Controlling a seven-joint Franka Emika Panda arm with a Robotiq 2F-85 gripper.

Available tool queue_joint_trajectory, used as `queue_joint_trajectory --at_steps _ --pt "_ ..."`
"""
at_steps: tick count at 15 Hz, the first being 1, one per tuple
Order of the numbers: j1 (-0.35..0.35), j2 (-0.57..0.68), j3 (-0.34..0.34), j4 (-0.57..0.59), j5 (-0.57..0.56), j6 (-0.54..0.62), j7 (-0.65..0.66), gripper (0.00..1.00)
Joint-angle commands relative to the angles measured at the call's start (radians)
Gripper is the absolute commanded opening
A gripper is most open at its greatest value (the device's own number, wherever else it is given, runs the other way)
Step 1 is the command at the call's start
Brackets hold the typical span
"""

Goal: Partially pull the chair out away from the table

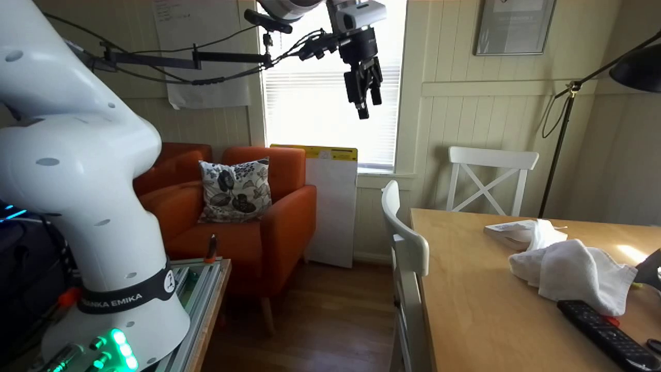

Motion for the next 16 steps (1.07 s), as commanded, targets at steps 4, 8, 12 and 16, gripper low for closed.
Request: queue_joint_trajectory --at_steps 4,8,12,16 --pt "-0.076 0.107 0.063 -0.082 -0.177 0.205 0.408 1.00" --pt "-0.121 0.199 0.067 -0.120 -0.322 0.271 0.675 1.00" --pt "-0.056 0.197 -0.003 -0.123 -0.303 0.234 0.628 1.00" --pt "-0.043 0.187 -0.012 -0.122 -0.301 0.234 0.625 1.00"
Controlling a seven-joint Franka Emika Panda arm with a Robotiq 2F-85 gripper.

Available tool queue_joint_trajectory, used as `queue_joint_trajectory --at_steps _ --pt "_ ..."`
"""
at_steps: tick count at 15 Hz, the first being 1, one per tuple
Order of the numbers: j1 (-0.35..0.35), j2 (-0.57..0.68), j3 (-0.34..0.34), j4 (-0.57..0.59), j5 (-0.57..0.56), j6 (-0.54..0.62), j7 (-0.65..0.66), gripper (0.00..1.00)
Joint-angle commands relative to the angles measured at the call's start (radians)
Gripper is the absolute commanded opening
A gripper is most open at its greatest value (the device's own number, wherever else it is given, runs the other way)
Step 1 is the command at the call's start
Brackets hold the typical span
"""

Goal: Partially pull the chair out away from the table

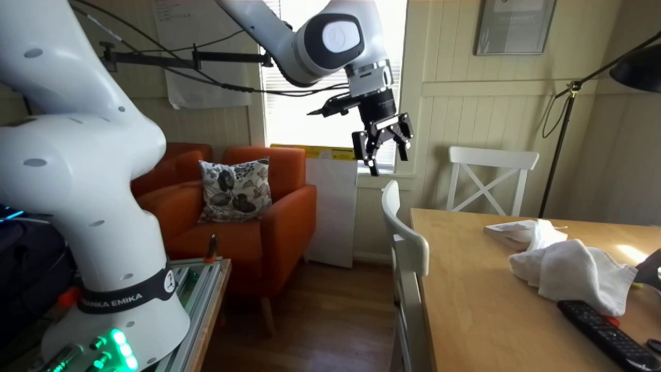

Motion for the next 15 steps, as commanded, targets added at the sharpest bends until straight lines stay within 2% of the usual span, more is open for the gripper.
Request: queue_joint_trajectory --at_steps 1,2,6,11,15 --pt "0.038 0.003 -0.038 0.001 -0.015 -0.003 0.009 1.00" --pt "0.018 0.017 -0.023 0.006 -0.062 -0.012 0.059 1.00" --pt "0.021 0.055 -0.025 0.002 -0.112 -0.054 0.128 1.00" --pt "0.043 0.119 -0.034 0.003 -0.098 -0.109 0.290 1.00" --pt "0.085 0.193 -0.064 0.015 -0.032 -0.037 0.368 1.00"
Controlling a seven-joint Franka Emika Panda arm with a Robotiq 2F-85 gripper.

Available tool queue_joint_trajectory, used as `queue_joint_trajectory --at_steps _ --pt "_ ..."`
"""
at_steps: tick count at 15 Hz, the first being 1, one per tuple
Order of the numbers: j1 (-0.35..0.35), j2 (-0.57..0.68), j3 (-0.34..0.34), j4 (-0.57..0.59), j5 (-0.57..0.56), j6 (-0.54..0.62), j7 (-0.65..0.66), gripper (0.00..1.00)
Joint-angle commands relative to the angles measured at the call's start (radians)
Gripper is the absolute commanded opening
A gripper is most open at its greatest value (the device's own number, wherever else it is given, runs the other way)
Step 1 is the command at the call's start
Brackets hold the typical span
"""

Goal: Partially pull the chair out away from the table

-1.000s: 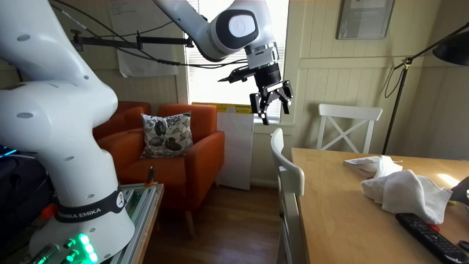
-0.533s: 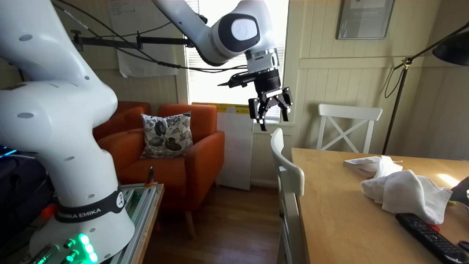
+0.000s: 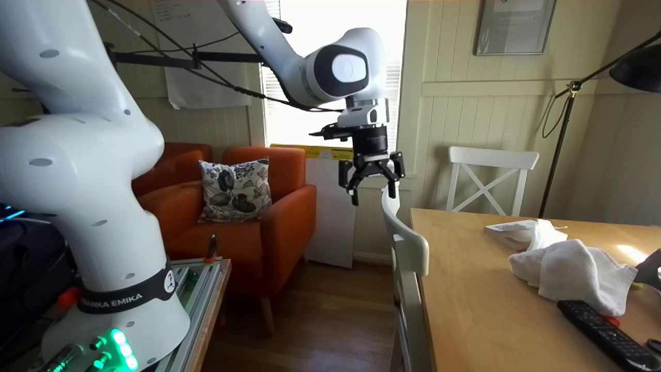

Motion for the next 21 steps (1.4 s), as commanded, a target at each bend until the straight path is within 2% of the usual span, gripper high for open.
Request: queue_joint_trajectory --at_steps 1,5,13,15,17,18,19,21 --pt "0.055 0.091 -0.046 0.037 0.037 0.065 0.088 1.00" --pt "0.091 0.178 -0.073 0.073 0.019 0.170 0.162 1.00" --pt "0.166 0.328 -0.161 0.163 0.003 0.274 0.168 1.00" --pt "0.180 0.316 -0.172 0.138 0.031 0.311 0.136 1.00" --pt "0.191 0.247 -0.161 0.061 0.066 0.311 0.086 1.00" --pt "0.199 0.238 -0.163 0.059 0.061 0.271 0.089 1.00" --pt "0.201 0.289 -0.182 0.107 0.035 0.285 0.108 1.00" --pt "0.209 0.273 -0.177 0.086 0.037 0.283 0.108 1.00"
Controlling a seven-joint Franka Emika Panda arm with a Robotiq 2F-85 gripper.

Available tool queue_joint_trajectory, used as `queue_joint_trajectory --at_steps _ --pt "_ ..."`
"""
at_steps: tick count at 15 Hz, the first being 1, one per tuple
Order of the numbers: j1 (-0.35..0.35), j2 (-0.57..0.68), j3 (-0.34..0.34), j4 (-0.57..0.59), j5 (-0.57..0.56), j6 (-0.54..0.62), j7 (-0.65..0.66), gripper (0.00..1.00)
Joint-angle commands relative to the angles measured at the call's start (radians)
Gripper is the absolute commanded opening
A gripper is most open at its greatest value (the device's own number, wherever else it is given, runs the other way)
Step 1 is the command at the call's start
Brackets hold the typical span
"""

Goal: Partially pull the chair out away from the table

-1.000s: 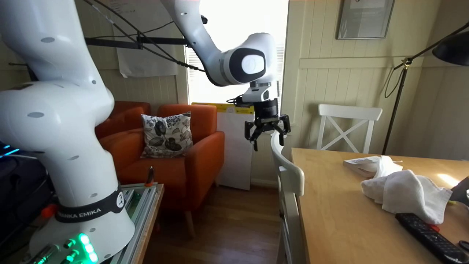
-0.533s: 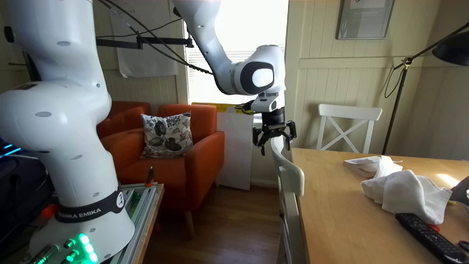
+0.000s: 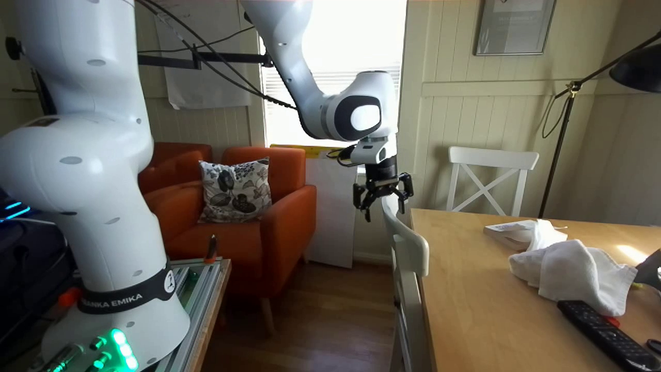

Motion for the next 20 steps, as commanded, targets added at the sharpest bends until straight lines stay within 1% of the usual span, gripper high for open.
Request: queue_joint_trajectory --at_steps 1,3,5,6,7,9,10,12,14,15,16,17,18,19,20 --pt "0.023 -0.009 -0.022 -0.007 0.010 -0.002 -0.009 1.00" --pt "0.023 -0.020 -0.023 -0.021 -0.001 0.014 -0.017 1.00" --pt "0.035 -0.062 -0.029 -0.074 -0.050 0.081 0.001 1.00" --pt "0.036 -0.072 -0.026 -0.088 -0.040 0.096 -0.012 1.00" --pt "0.039 -0.091 -0.028 -0.117 -0.057 0.138 -0.010 1.00" --pt "0.042 -0.128 -0.019 -0.175 -0.049 0.204 -0.030 1.00" --pt "0.032 -0.140 -0.009 -0.199 -0.067 0.235 -0.018 1.00" --pt "0.028 -0.146 -0.011 -0.223 -0.055 0.285 -0.019 1.00" --pt "0.026 -0.154 -0.010 -0.236 -0.019 0.316 -0.040 1.00" --pt "0.025 -0.156 -0.012 -0.236 -0.018 0.326 -0.040 0.91" --pt "0.024 -0.155 -0.014 -0.233 -0.023 0.336 -0.034 0.89" --pt "0.025 -0.149 -0.014 -0.227 -0.015 0.337 -0.039 0.85" --pt "0.022 -0.143 -0.018 -0.220 -0.026 0.333 -0.028 0.84" --pt "0.022 -0.137 -0.018 -0.215 -0.019 0.327 -0.030 0.76" --pt "0.021 -0.138 -0.019 -0.214 -0.021 0.321 -0.026 0.75"
